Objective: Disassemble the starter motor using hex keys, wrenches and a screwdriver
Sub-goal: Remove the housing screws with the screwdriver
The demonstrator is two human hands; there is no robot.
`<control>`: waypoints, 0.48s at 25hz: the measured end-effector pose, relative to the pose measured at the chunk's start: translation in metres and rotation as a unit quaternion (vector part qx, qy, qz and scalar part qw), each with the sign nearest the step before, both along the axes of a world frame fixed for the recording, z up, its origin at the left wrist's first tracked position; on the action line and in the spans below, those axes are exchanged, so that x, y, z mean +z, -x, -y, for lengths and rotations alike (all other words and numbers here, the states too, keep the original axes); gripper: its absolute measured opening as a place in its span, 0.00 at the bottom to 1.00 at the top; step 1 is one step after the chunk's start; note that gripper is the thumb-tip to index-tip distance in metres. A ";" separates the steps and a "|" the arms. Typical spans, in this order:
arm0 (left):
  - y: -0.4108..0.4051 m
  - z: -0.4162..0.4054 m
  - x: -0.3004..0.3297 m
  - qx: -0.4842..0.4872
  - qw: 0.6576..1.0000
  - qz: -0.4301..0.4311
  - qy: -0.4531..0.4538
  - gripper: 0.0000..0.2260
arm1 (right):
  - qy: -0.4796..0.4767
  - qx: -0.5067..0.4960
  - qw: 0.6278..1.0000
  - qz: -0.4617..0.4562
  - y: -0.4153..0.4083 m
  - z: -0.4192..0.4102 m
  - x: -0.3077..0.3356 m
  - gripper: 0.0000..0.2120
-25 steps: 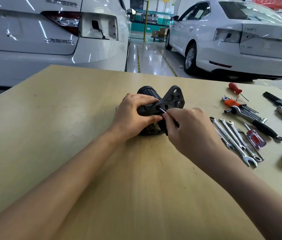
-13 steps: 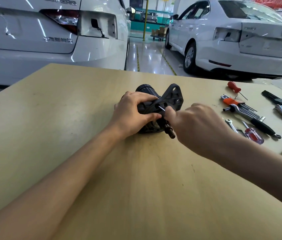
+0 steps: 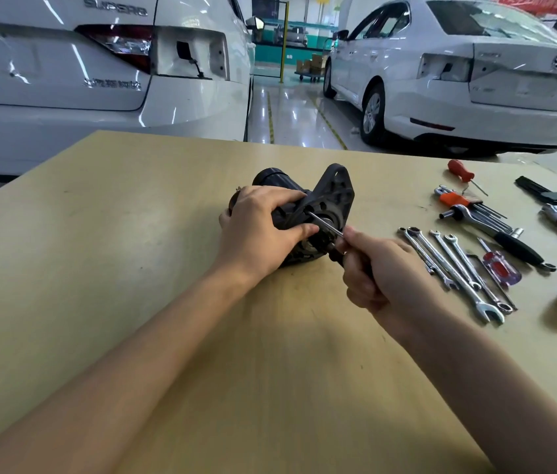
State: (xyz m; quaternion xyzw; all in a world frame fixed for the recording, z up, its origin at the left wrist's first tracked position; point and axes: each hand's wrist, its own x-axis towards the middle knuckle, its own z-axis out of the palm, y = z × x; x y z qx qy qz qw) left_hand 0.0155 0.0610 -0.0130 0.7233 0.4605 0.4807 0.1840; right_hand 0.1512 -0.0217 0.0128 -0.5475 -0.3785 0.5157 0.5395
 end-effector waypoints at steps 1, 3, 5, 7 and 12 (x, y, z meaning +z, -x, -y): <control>0.000 0.000 0.000 -0.001 1.000 0.000 -0.002 0.21 | 0.001 0.004 1.000 -0.008 0.000 -0.001 -0.001 0.15; 0.001 -0.001 0.000 -0.005 1.000 -0.007 -0.005 0.20 | -0.015 0.004 1.000 -0.011 0.000 -0.003 -0.004 0.15; 0.004 -0.003 0.001 -0.012 1.000 -0.018 -0.002 0.20 | -0.073 -0.032 0.994 0.075 -0.008 -0.003 -0.008 0.17; 0.006 -0.005 0.003 -0.018 1.000 -0.020 0.006 0.20 | -0.167 -0.097 0.913 0.359 -0.027 -0.003 -0.012 0.15; 0.008 -0.007 0.003 -0.023 1.000 -0.006 -0.003 0.20 | -0.030 0.007 0.630 0.776 -0.080 -0.019 -0.031 0.16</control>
